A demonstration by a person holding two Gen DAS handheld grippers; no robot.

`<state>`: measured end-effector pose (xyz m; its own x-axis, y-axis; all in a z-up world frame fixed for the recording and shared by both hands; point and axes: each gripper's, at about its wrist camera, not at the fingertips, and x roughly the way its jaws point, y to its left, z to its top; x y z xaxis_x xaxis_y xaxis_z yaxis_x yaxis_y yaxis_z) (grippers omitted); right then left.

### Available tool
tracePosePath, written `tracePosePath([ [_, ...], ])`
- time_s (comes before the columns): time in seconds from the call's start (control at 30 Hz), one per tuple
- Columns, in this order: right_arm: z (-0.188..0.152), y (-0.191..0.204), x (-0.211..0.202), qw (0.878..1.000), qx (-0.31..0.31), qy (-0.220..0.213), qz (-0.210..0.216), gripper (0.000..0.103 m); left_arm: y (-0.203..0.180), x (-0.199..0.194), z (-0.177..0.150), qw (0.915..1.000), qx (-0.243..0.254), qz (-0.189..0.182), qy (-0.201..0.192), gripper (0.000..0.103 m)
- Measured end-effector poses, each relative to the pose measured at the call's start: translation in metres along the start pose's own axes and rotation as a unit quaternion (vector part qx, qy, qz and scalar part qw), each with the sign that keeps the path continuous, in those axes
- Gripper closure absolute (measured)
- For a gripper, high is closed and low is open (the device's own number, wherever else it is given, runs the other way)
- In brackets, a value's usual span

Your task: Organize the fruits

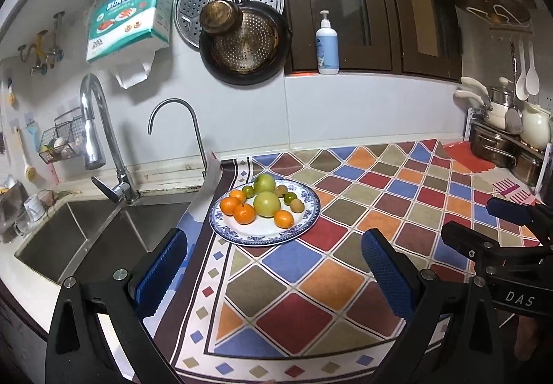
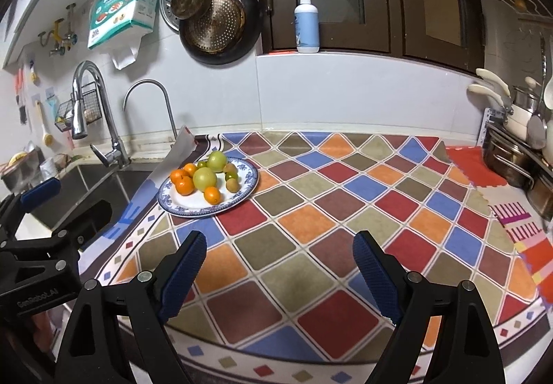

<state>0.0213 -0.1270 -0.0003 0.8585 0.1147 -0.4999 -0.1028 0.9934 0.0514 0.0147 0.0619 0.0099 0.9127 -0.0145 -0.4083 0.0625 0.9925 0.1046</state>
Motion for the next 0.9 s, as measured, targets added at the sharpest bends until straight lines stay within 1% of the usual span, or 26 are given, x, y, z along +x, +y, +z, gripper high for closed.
tracePosePath([
  [0.5, -0.015, -0.006, -0.034, 1.000, -0.002, -0.014, 0.002, 0.016, -0.011, -0.033, -0.007, 0.9999, 0.001, -0.003, -0.013, 0.000],
  [0.63, -0.017, -0.006, -0.039, 1.000, -0.002, -0.015, 0.002, 0.016, -0.012, -0.036, -0.009, 0.9999, 0.000, -0.005, -0.015, 0.000],
  [0.9, -0.021, -0.007, -0.040, 1.000, 0.001, -0.009, 0.003, 0.016, -0.012, -0.037, -0.011, 0.9999, -0.003, -0.010, -0.007, 0.000],
])
